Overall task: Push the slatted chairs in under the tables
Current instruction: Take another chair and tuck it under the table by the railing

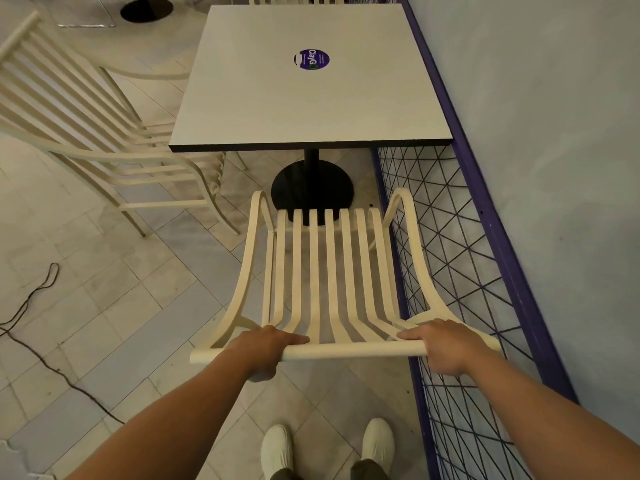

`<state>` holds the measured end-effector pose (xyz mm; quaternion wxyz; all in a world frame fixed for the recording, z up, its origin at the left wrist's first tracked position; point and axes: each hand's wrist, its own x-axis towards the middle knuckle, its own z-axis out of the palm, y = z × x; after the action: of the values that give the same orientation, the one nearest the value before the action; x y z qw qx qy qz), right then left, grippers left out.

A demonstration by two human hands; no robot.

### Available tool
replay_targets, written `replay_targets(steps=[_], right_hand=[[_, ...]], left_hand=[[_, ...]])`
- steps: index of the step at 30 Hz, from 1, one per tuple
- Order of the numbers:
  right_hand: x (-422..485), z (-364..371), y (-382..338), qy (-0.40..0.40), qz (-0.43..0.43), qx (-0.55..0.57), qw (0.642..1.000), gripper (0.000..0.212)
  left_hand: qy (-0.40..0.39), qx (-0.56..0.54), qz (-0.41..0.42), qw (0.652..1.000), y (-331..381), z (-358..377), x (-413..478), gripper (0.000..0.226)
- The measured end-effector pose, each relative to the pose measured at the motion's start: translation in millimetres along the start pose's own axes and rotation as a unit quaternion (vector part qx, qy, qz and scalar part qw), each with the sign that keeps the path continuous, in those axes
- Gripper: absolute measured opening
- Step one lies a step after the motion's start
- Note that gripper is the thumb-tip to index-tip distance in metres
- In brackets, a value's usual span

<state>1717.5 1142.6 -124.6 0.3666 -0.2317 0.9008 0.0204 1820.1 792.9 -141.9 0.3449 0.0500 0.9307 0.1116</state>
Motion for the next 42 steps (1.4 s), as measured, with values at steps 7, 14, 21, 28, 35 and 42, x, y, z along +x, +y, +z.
replay_targets(steps=[7,14,21,28,35,42], right_hand=[[15.9,-19.5,5.4,0.006,0.001,-0.004,1.000,0.074],[28.3,-30.1,9.8,0.004,0.004,0.000,1.000,0.075],[26.2,-30.5,15.2,-0.003,-0.006,0.003,1.000,0.073],[19.5,-24.7,32.3,-0.013,-0.003,0.007,1.000,0.076],[31.6,-34.3,40.7,-0.006,-0.016,-0.008,1.000,0.074],[38.2,-45.3,43.8,0.004,-0.018,-0.002,1.000,0.073]], left_hand=[[0.007,-0.002,0.002,1.000,-5.4,-16.9,18.3,0.084],[0.009,-0.001,0.004,1.000,-9.8,-28.4,32.9,0.085],[0.014,-0.008,0.006,1.000,-3.3,-31.4,33.3,0.081],[0.017,-0.012,0.010,1.000,12.7,-27.4,37.1,0.081],[0.016,-0.025,0.007,1.000,16.2,-36.6,45.0,0.079],[0.022,-0.023,-0.009,0.999,18.0,-48.1,48.1,0.076]])
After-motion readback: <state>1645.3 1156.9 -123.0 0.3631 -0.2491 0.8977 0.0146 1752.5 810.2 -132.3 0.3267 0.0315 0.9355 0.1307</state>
